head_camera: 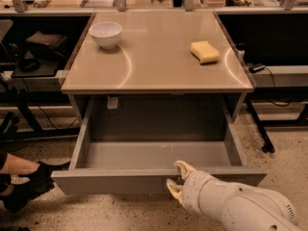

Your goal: Open top drawer

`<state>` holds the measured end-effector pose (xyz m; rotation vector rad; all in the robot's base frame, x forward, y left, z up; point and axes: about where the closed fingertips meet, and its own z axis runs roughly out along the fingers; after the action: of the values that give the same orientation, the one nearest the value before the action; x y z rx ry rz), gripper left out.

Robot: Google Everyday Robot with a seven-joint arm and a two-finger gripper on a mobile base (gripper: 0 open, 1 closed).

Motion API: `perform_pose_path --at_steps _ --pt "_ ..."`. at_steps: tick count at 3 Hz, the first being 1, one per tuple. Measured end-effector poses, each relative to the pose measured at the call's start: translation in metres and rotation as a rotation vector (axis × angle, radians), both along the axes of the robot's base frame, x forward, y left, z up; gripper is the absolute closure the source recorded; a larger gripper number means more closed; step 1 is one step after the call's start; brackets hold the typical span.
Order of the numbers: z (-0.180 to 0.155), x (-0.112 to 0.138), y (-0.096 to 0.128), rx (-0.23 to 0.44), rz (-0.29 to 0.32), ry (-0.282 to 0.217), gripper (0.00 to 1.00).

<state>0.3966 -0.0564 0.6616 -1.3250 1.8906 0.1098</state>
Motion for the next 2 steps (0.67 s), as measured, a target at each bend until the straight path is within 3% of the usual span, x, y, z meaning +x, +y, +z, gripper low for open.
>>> perform_pose_path --at_steps 2 --pt "0.0017 -0.0043 0.0024 -0.013 0.006 -0.005 1.00"
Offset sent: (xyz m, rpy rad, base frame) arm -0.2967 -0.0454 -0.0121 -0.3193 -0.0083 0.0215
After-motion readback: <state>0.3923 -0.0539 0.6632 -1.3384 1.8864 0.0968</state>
